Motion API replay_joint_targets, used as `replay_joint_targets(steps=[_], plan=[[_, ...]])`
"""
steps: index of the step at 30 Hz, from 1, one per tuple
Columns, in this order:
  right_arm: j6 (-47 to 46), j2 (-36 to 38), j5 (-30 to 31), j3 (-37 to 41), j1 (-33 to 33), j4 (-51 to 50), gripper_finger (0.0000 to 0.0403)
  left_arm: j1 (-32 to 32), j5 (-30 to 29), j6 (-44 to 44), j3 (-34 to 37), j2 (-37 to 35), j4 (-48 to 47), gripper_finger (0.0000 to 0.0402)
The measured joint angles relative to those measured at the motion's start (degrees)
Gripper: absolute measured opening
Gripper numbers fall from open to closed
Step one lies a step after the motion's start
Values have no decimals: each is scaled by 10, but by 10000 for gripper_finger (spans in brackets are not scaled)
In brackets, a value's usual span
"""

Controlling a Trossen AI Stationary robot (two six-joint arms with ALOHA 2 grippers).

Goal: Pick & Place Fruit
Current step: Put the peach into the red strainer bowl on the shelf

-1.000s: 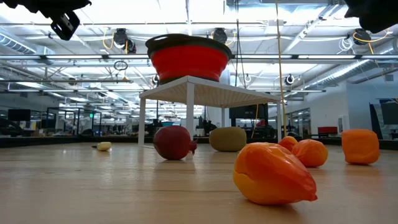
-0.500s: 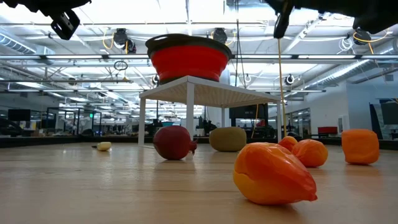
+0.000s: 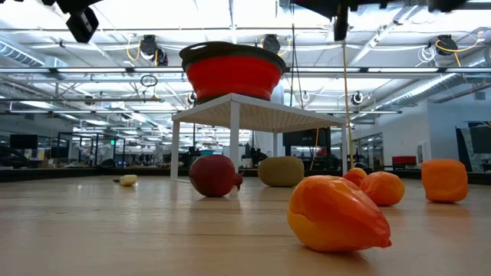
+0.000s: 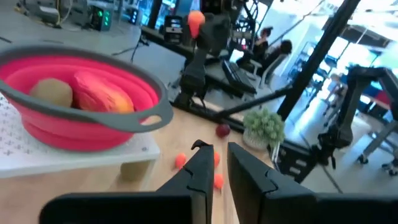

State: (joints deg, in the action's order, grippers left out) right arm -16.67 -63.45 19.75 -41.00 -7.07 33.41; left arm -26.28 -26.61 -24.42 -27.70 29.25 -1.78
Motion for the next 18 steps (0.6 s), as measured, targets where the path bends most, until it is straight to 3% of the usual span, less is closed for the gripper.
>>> replay_joint_targets(steps=[7, 18], plan=[[89, -30, 13, -118, 0, -156, 84, 0, -5, 1, 0, 3, 31, 47], [272, -111, 12, -196, 0, -172, 84, 0, -39, 0, 0, 73, 186, 47]])
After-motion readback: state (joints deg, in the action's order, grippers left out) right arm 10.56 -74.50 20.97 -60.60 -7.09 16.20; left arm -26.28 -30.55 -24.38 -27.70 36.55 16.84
